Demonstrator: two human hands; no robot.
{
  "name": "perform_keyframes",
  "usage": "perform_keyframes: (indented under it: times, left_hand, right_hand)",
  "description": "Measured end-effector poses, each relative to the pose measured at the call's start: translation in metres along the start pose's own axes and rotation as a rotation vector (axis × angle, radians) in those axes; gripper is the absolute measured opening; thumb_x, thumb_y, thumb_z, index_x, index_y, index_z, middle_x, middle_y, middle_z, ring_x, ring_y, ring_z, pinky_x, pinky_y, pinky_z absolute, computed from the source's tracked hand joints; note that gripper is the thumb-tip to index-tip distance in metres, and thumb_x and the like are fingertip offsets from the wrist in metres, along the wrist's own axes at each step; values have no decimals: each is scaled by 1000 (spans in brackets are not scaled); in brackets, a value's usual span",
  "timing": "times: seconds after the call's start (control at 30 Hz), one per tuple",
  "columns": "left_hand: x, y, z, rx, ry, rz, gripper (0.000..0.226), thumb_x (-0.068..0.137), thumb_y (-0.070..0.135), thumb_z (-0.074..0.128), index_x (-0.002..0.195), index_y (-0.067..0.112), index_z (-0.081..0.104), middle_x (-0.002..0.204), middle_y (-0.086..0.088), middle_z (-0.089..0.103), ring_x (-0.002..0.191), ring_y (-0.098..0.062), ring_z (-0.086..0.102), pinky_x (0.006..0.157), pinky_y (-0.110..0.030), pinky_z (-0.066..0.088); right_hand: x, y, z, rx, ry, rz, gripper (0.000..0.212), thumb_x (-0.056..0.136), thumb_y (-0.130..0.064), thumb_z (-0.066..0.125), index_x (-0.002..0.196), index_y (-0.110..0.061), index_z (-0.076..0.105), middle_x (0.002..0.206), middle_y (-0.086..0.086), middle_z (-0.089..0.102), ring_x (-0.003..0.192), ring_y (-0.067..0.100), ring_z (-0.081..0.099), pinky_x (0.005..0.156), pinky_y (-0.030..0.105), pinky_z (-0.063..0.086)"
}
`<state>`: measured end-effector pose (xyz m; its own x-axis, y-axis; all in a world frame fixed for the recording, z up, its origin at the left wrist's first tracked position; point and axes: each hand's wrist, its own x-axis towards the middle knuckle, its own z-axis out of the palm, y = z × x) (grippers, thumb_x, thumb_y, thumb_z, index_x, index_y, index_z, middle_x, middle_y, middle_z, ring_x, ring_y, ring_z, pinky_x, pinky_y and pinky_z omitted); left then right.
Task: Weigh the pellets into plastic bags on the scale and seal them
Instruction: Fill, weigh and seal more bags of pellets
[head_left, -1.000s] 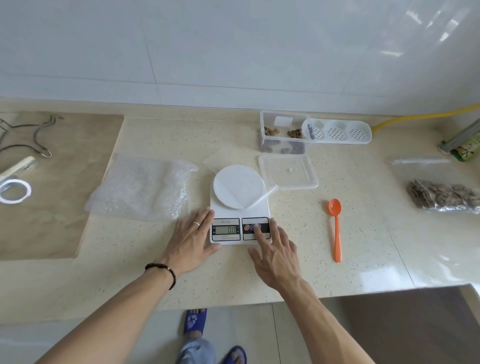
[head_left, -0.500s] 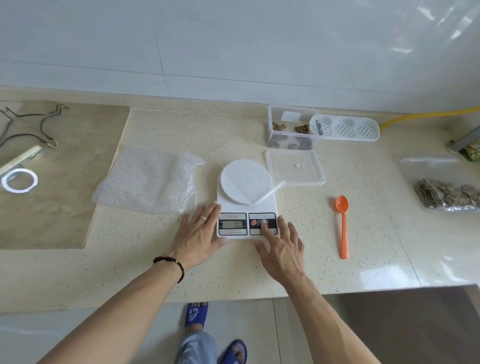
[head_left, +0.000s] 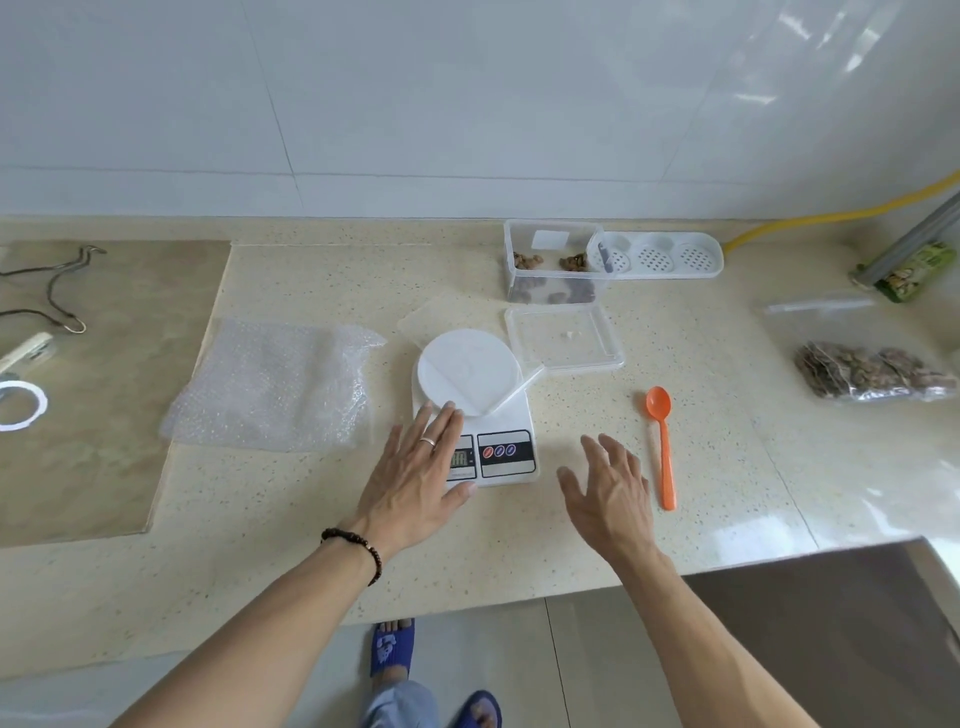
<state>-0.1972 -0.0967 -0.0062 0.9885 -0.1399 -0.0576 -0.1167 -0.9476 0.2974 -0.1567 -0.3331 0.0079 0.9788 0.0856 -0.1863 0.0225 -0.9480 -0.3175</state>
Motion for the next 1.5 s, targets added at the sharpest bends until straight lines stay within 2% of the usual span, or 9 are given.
perform_keyframes:
  times: [0.2, 0.3, 0.43, 0.6, 0.8, 0.93, 1.07, 1.37, 1.5]
  left_hand:
    - [33, 42, 14, 68, -5, 169, 83, 88, 62, 14, 154, 12, 3, 162, -2, 3, 149, -23, -7, 120, -45, 1]
    - [45, 57, 23, 69, -19, 196, 80, 92, 59, 19, 154, 14, 0, 163, -1, 3, 149, -21, -10, 117, -42, -8]
    - [55, 68, 26, 78, -51, 214, 80, 92, 59, 22, 154, 14, 0, 163, -1, 5, 149, -21, -9, 116, -42, -7]
    - [66, 67, 25, 102, -41, 236, 83, 88, 62, 14, 154, 13, 7, 161, -4, 13, 149, -21, -3, 117, -45, -1]
    - [75, 41, 4, 74, -24, 177, 80, 90, 61, 19, 153, 13, 18, 160, -3, 19, 149, -19, 1, 118, -44, 0]
    - [94, 3, -15, 105, 1, 131, 76, 91, 58, 21, 150, 11, 29, 156, -8, 31, 148, -25, 14, 117, -49, 12]
    - [118, -23, -28, 92, -16, 115, 79, 89, 59, 17, 151, 10, 26, 158, -9, 26, 148, -27, 13, 117, -50, 15]
    - [175, -37, -52, -15, -112, 198, 86, 80, 59, -1, 154, 16, 10, 162, 1, 8, 149, -18, -7, 120, -46, -3]
    - [201, -21, -88, -169, -197, 260, 61, 90, 51, 17, 130, 17, 50, 151, 1, 35, 146, -17, 17, 120, -48, -1]
  right_hand:
    - [18, 58, -33, 117, 101, 279, 53, 95, -33, 59, 138, -6, 45, 122, 15, 59, 106, 31, 57, 89, 43, 47]
    - [27, 75, -39, 223, 116, 387, 57, 94, -30, 61, 142, -5, 43, 122, 13, 62, 106, 30, 60, 89, 41, 50]
    - [35, 84, -33, 336, 97, 441, 54, 92, -18, 60, 142, -8, 43, 91, 2, 63, 85, 28, 67, 80, 47, 57]
    - [45, 86, -34, 436, -31, 524, 35, 87, -6, 53, 121, -14, 59, 92, 7, 64, 73, 22, 64, 64, 36, 58]
    - [63, 46, -43, 730, 28, 480, 17, 93, -8, 48, 105, -10, 59, 90, 9, 66, 78, 21, 66, 61, 30, 52]
    - [81, 3, -38, 806, -50, 411, 8, 86, -12, 52, 82, -10, 58, 71, 5, 56, 61, 17, 48, 56, 32, 41]
    - [102, -33, -24, 823, -115, 454, 28, 85, -29, 67, 65, -15, 53, 57, -2, 45, 54, 15, 42, 55, 30, 37]
    - [125, -61, -55, 869, -173, 336, 4, 81, -12, 70, 77, -12, 72, 59, -6, 51, 55, 10, 43, 56, 24, 38]
    - [134, -68, -99, 829, -175, 205, 9, 81, -12, 69, 73, -14, 71, 56, -8, 50, 53, 10, 41, 56, 24, 36]
